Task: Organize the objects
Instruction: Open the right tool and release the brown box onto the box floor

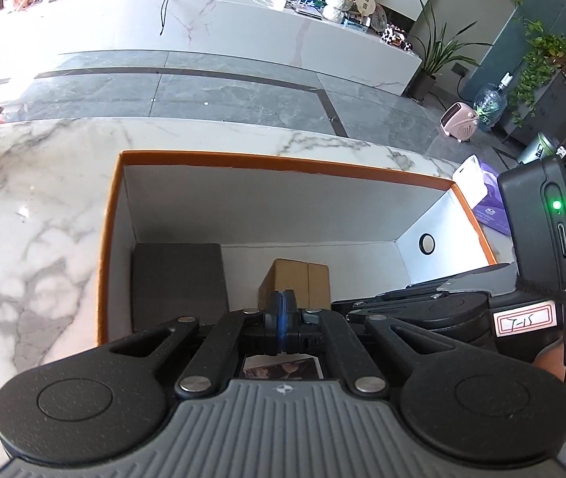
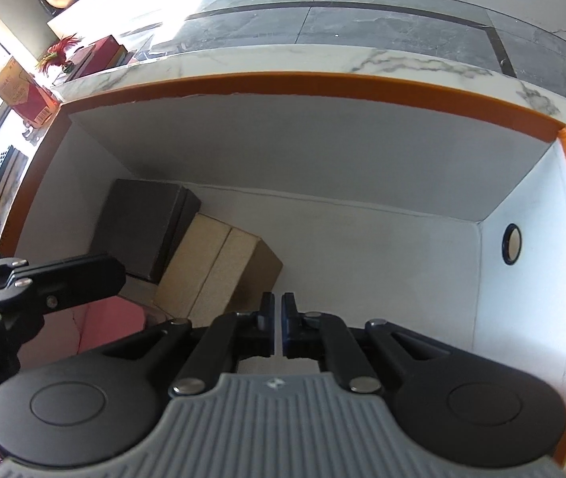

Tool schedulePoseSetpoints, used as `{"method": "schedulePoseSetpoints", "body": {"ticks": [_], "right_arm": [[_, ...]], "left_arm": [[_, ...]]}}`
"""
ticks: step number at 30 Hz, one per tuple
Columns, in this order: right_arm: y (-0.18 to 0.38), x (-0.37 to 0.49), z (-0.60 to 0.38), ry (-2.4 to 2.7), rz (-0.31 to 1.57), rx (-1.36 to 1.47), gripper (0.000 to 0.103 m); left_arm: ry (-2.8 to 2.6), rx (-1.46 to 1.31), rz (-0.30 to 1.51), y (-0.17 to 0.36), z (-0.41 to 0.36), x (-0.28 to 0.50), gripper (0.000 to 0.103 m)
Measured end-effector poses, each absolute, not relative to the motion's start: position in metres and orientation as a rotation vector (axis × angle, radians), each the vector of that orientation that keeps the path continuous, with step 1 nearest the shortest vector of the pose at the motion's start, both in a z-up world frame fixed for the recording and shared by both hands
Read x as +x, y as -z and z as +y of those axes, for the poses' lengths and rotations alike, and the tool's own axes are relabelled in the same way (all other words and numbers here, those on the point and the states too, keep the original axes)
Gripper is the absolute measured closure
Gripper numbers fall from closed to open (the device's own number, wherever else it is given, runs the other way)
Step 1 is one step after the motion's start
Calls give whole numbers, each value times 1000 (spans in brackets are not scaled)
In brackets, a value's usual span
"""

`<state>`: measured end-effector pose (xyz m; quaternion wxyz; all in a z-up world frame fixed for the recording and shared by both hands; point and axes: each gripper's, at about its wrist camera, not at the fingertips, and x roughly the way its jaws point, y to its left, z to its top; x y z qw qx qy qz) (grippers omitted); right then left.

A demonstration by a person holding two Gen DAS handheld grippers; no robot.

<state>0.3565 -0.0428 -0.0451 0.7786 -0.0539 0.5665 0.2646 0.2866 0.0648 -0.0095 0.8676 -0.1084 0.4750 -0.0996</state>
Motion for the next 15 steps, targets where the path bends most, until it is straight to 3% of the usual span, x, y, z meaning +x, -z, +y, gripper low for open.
{"method": "schedulePoseSetpoints", "body": {"ticks": [6,11,15], "right_arm": [[28,359,-40,-523,1154,-145,97],[-1,360,-46,-558,1104,-49,72],[-3,357,-34,-575,1117,-51,75]], "left_arm": [[201,-246,990,11,77,285,103],[198,-261,989,13,79,287,103],[196,-261,1004,18,75,288,103]]}}
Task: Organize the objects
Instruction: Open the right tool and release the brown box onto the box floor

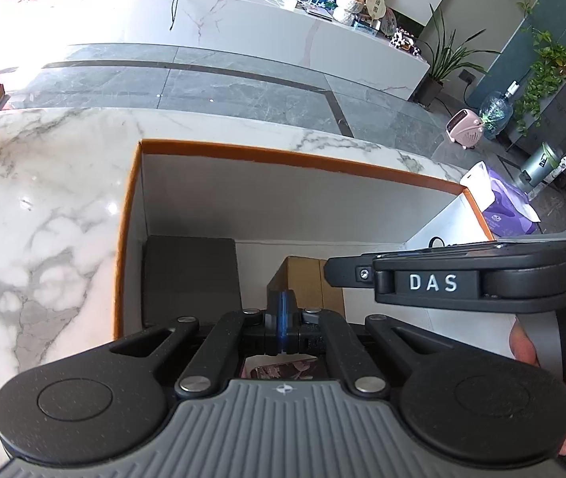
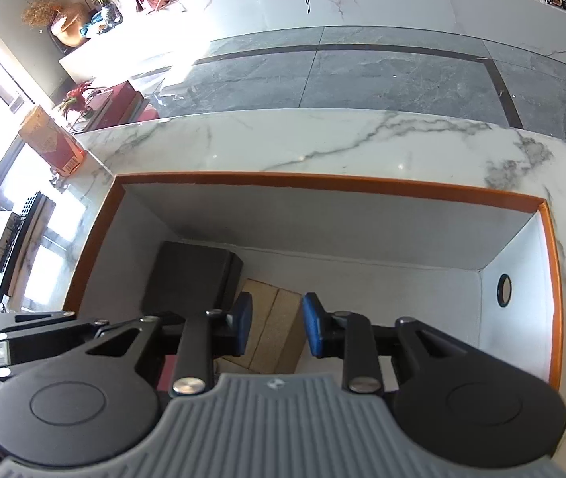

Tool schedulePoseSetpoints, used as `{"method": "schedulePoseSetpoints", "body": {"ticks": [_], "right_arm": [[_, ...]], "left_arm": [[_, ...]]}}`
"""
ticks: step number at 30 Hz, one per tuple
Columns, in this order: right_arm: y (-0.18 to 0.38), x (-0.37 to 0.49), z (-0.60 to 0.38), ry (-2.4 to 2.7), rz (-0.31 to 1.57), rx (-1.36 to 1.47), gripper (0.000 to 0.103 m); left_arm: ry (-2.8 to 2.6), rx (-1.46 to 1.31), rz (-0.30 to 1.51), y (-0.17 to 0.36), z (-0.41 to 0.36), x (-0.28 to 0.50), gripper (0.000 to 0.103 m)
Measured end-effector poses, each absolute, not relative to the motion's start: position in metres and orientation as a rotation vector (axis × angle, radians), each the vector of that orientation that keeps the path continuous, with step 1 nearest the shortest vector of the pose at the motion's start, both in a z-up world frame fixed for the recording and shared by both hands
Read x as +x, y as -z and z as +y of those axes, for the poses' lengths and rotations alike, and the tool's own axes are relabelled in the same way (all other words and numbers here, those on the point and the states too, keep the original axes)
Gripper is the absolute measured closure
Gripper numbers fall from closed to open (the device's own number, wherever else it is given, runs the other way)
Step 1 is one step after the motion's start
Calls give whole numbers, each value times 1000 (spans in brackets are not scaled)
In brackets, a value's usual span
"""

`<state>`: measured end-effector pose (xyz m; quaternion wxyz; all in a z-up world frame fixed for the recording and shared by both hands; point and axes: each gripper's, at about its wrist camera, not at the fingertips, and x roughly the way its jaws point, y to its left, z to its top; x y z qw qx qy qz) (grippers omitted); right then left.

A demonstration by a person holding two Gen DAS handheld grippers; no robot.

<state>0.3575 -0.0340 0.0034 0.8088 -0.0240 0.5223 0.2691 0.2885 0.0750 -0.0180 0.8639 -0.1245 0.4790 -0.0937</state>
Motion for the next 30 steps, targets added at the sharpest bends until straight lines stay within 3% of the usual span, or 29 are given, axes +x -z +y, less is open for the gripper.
{"method": "schedulePoseSetpoints", "body": {"ticks": [5,12,15,23,30], "right_arm": [[10,352,-36,-546,1160,-88,92],[13,348,-47,-535,1134,-121,93],[17,351,-54,-496,1140,-147,103],[44,357,-66,-460,1206,-164,101],[38,367,-53,-464,1144,-237,98]], "left_arm": [[201,-274,1022,27,71,292,103],[212,-287,1040,37,62,301,103],[250,-310,1048,39,54,302,103],[261,-285,1061,41,46,302,103],[214,-276,1047,30,65,299,103]]}}
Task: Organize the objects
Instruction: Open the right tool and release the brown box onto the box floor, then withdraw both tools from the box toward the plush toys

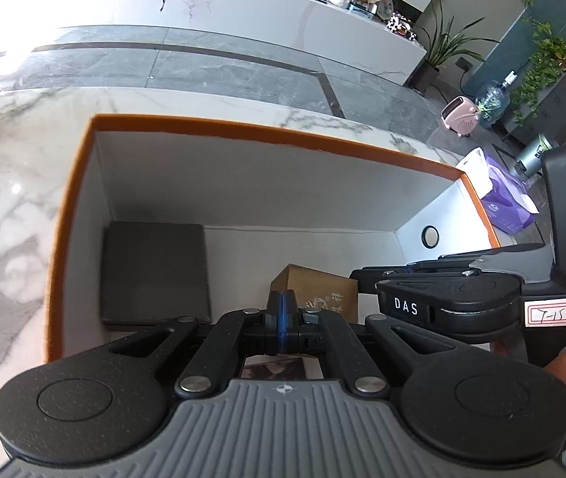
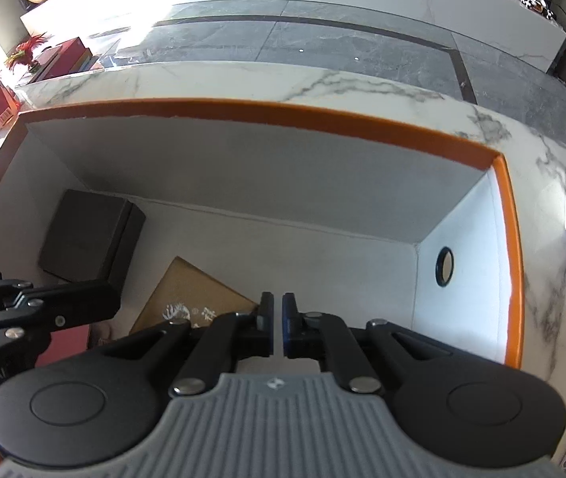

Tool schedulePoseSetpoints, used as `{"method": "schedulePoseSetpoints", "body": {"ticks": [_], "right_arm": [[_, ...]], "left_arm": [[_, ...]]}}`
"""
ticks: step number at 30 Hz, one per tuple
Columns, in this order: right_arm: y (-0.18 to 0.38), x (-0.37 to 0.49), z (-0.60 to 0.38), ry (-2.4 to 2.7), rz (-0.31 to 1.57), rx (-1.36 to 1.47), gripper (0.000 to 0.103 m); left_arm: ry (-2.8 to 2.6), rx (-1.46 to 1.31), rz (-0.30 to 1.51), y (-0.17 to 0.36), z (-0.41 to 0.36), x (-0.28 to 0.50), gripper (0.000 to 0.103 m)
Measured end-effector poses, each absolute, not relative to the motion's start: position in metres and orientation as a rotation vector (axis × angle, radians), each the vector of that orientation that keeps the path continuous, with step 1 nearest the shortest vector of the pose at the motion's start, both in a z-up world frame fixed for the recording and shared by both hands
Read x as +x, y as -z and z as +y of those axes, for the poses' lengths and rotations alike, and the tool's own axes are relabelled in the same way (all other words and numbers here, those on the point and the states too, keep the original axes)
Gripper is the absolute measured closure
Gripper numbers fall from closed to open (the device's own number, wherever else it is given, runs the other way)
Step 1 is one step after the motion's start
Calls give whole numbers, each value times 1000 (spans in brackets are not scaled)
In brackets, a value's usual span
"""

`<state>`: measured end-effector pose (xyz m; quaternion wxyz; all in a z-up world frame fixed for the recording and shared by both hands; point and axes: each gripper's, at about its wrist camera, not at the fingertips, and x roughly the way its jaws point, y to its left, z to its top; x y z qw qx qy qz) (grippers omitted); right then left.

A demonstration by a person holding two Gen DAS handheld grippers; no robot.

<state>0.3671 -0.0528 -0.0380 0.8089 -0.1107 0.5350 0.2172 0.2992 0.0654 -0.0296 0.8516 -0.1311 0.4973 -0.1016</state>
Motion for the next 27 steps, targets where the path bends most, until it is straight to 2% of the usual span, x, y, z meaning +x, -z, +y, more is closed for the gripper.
{"method": "schedulePoseSetpoints", "body": {"ticks": [15,27], "right_arm": [[49,356,-28,-561,1255,-132,100],[17,327,-40,-538,1134,-167,98]], "left_arm": [[178,-277,1043,26,82,290,103],[230,-234,996,3,66,264,103]]}}
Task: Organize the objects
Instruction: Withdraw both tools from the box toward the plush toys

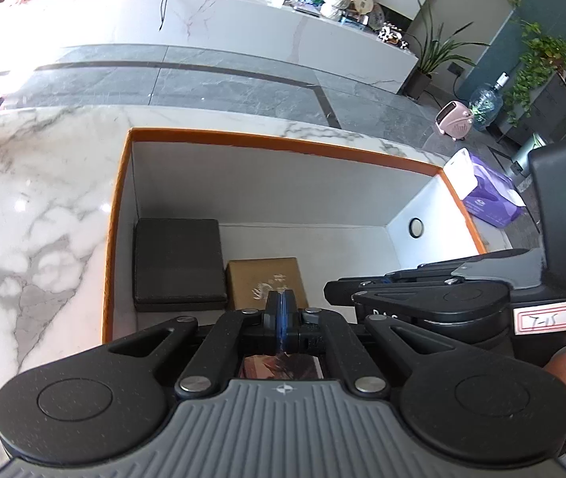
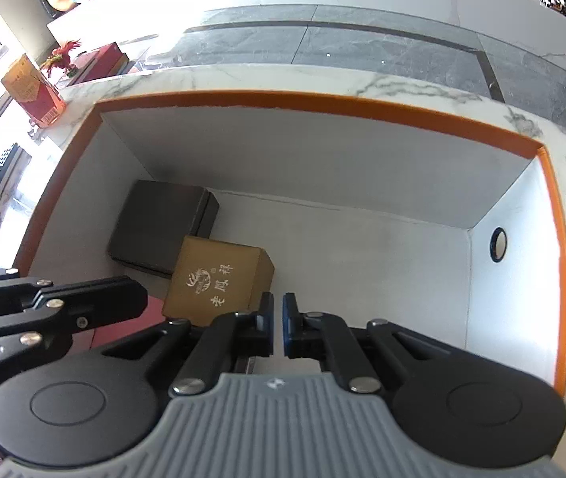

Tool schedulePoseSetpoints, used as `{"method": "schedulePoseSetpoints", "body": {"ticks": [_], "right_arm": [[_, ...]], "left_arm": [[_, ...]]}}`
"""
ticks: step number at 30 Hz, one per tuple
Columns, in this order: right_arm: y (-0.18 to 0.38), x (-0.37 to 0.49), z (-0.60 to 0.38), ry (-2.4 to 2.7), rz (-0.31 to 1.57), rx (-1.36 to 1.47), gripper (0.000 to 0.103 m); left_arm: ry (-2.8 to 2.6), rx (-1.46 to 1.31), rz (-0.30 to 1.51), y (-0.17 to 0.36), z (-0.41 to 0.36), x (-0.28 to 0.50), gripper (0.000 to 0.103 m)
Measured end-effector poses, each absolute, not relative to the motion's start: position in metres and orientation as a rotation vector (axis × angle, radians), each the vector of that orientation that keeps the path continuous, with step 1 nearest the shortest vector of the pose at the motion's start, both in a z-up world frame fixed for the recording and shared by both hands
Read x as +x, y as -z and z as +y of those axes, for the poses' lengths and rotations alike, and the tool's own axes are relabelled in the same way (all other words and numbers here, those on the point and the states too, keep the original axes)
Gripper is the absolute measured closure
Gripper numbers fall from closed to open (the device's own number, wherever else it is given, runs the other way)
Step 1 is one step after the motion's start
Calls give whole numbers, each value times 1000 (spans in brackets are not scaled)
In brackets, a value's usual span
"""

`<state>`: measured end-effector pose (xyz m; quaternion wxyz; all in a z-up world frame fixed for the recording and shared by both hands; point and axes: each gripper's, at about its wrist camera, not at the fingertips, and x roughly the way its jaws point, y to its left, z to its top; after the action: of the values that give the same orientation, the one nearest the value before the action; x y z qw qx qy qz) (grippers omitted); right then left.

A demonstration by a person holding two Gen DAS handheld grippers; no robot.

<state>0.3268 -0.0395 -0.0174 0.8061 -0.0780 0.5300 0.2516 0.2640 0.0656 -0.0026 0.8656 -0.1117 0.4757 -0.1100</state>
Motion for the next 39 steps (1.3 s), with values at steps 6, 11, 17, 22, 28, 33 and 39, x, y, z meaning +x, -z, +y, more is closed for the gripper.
{"method": "schedulePoseSetpoints", "body": {"ticks": [6,11,17,22,28,33,39], "right_arm": [[-24,289,-62,-572,1028,-135,96],[-53,246,-87,-585,931,-110,87],[-66,195,-130,-580,851,-74,84],[-53,162,-161,-554,843,-60,82],[-23,132,-189,-506,846,-65,80],[2,115,-202,-471,863,-86,79],[15,99,-203,-486,852,-85,70]], "left_arm": [[272,-190,941,-21,47,234,103],[289,-154,900,-34,31,203,103],[305,-109,849,-41,14,162,101],[317,-97,838,-36,3,136,100],[301,-93,856,-15,-6,110,99],[260,-81,872,-1,-5,89,99],[204,-71,875,8,5,65,88]]}}
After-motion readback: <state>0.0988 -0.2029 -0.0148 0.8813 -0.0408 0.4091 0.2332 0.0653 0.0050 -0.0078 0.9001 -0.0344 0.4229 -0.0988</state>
